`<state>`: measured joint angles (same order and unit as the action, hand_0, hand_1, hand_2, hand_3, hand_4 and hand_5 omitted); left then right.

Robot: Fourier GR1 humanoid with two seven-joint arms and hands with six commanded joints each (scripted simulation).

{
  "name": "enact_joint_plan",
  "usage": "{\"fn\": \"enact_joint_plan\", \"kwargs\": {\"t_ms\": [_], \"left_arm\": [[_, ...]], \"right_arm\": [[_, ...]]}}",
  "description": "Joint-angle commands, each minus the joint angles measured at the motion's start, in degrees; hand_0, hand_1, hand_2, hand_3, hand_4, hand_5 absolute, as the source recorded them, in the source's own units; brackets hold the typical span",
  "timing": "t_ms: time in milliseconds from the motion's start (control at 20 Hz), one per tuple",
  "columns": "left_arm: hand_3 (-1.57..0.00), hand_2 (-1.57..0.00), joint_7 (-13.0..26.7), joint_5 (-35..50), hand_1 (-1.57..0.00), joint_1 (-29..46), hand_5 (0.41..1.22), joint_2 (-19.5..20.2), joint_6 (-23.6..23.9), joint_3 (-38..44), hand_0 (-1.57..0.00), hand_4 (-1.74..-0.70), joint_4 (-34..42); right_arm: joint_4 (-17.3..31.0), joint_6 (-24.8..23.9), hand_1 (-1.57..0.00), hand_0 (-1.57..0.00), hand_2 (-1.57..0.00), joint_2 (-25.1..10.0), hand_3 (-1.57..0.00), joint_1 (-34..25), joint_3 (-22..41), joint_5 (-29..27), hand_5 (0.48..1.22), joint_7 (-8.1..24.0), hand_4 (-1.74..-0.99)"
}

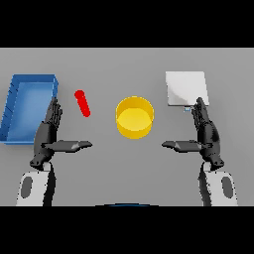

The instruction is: Pick up the red beaker and tilt it to pour out 1 green nut into yellow bowl. Pick up the yellow bowl and place it on the metallic measuring scale.

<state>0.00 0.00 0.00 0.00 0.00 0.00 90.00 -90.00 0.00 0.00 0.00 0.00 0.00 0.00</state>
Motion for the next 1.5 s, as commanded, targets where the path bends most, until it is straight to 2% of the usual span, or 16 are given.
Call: {"fn": "enact_joint_plan", "kwargs": {"t_ms": [0, 250, 300, 350, 450, 550, 750, 900, 1050, 1100, 1150, 1200, 1350, 1450], "left_arm": [[0.0, 0.0, -0.1, 0.0, 0.0, 0.1, 0.677, 0.0, 0.0, 0.0, 0.0, -1.2, 0.1], [0.0, 0.0, -0.1, 0.0, 0.0, 1.3, 0.677, 0.0, -0.2, -0.3, 0.0, -1.2, 0.9], [0.0, 0.0, -1.4, -1.9, 0.0, 2.8, 0.677, 1.3, -1.1, -2.0, 0.0, -1.2, 3.0], [0.0, 0.0, -2.2, -3.2, 0.0, 4.7, 0.677, 2.5, -1.8, -3.4, 0.0, -1.2, 5.6], [0.0, 0.0, -0.8, -4.6, 0.0, 6.2, 0.674, 3.1, -2.1, -4.8, 0.0, -1.2, 7.9], [0.0, 0.0, 1.4, -4.9, 0.0, 5.9, 0.668, 3.8, -1.8, -4.9, 0.0, -1.2, 9.3], [0.0, 0.0, 3.6, -6.5, 0.0, 5.1, 0.653, 3.3, -1.2, -5.8, 0.0, -1.17, 8.8], [0.0, 0.0, 3.0, -6.4, 0.0, 3.9, 0.658, 2.9, -1.4, -5.5, 0.0, -1.18, 5.8], [0.0, 0.0, 2.8, -7.4, 0.0, 0.4, 0.659, 2.6, -0.3, -4.7, 0.0, -1.2, 1.6], [0.0, 0.0, 3.0, -7.7, 0.0, -1.1, 0.661, 2.5, 0.1, -4.3, 0.0, -1.2, -0.3], [0.0, 0.0, 3.3, -7.6, 0.0, -3.2, 0.664, 2.7, 0.2, -3.6, 0.0, -1.21, -2.3], [0.0, 0.0, 2.5, -7.7, 0.0, -4.8, 0.663, 2.7, 0.3, -3.1, 0.0, -1.21, -4.5], [0.0, 0.0, 0.9, -8.2, 0.0, -10.5, 0.651, 2.6, 1.6, -1.4, 0.0, -1.21, -11.6], [0.0, 0.0, -0.5, -8.1, 0.0, -13.7, 0.644, 2.4, 1.9, -0.5, 0.0, -1.22, -15.4]], "right_arm": [[0.1, -0.1, 0.0, 0.0, 0.0, 0.0, 0.0, -0.1, 0.0, 0.0, 0.572, 0.1, -1.177], [1.1, -0.7, 0.0, 0.0, 0.0, 0.3, 0.0, -1.8, -0.1, 0.3, 0.572, 0.8, -1.177], [-0.2, -1.4, 0.0, 0.0, 0.0, -1.9, 0.0, -0.5, 1.6, 4.7, 0.572, -1.1, -1.177], [-1.6, -1.8, 0.0, 0.0, 0.0, -2.9, 0.0, 0.3, 3.0, 7.3, 0.573, -1.6, -1.178], [-3.1, -1.2, 0.0, 0.0, 0.0, -4.0, 0.0, 1.9, 4.3, 9.2, 0.579, -2.8, -1.19], [-3.2, -1.4, 0.0, 0.0, 0.0, -4.3, 0.0, 1.5, 4.7, 10.1, 0.583, -1.3, -1.194], [-3.7, 0.5, 0.0, 0.0, 0.0, -4.0, 0.0, 1.3, 4.4, 7.5, 0.597, -1.8, -1.244], [-3.6, 1.2, 0.0, 0.0, 0.0, -4.4, 0.0, 1.6, 4.0, 6.7, 0.618, -3.3, -1.284], [-3.9, 2.1, 0.0, 0.0, 0.0, -4.9, 0.0, 2.5, 4.1, 6.5, 0.623, -5.1, -1.291], [-2.9, 2.3, 0.0, 0.0, 0.0, -5.2, 0.0, 1.2, 3.6, 6.0, 0.623, -3.5, -1.294], [-2.6, 2.2, 0.0, 0.0, 0.0, -5.0, 0.0, 0.6, 3.6, 6.2, 0.623, -3.3, -1.295], [-2.9, 2.5, 0.0, 0.0, 0.0, -5.0, 0.0, 1.2, 3.6, 5.8, 0.621, -4.4, -1.296], [-2.6, 2.0, 0.0, 0.0, 0.0, -4.9, 0.0, 0.6, 3.5, 6.2, 0.617, -3.1, -1.29], [-2.8, 2.1, 0.0, 0.0, 0.0, -4.8, 0.0, 1.4, 3.6, 6.3, 0.622, -4.1, -1.295]]}}
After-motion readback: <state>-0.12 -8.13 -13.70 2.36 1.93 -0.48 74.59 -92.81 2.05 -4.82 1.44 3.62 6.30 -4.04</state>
